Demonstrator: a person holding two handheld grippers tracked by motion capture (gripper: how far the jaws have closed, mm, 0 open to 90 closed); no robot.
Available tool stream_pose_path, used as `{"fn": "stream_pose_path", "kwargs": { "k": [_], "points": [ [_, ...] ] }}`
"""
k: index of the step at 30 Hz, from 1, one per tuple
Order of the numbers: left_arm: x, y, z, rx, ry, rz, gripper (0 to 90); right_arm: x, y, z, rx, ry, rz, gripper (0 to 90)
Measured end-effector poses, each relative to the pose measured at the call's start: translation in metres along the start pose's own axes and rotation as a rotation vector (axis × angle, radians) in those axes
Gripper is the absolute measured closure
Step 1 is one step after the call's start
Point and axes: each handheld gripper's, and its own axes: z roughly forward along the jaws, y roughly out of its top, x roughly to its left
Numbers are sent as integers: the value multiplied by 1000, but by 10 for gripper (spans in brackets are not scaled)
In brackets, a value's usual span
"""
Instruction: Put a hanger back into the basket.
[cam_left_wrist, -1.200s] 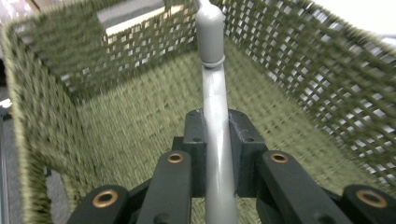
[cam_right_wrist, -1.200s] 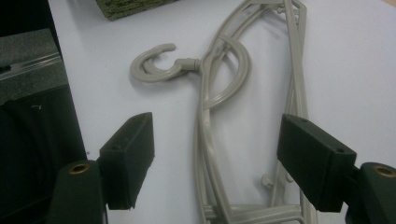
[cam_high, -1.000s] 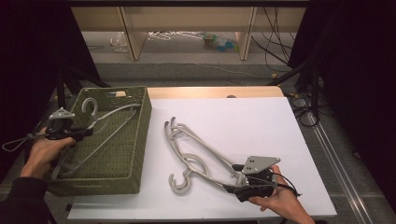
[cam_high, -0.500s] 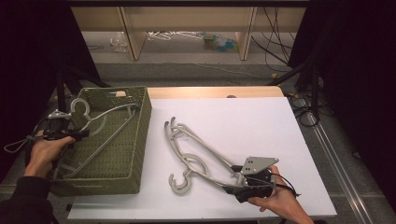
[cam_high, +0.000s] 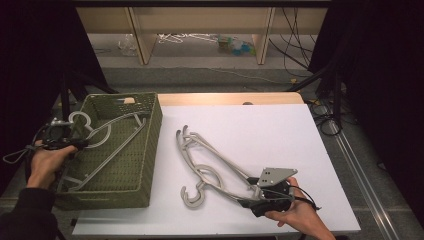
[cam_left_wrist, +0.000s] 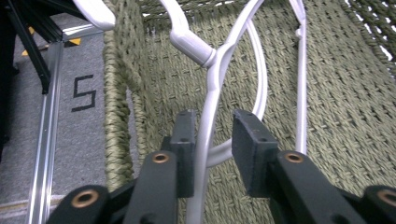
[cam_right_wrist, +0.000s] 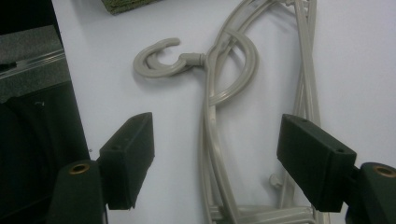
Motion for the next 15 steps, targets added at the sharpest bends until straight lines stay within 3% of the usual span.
{"fn": "stream_pose_path", "kwargs": {
  "k": [1, 7, 8, 10, 11, 12, 13, 14, 15],
  "points": [
    [-2, 0, 0, 4, 12, -30, 723, 0, 0, 0, 1, 1, -1, 286],
    [0, -1, 3, 16, 22, -29, 746, 0, 0, 0, 2, -2, 4, 286],
    [2, -1, 4, 18, 14, -14, 732, 0, 0, 0, 3, -2, 4, 286],
    [1, -3, 5, 26, 24, -40, 685, 0, 0, 0, 2, -2, 4, 286],
    [2, -4, 5, 18, 14, -32, 641, 0, 0, 0, 0, -2, 2, 286],
    [1, -5, 0, -1, 13, -70, 607, 0, 0, 0, 0, -1, 1, 286],
    [1, -5, 0, -1, 13, -70, 562, -1, -1, 1, -7, -4, 3, 285],
    [7, -3, -2, -24, -25, 18, 529, -1, -1, 1, -8, -3, 1, 285],
    [-2, -4, -12, -64, 2, -100, 510, -1, -1, 1, -4, -4, 2, 286]
  ]
}}
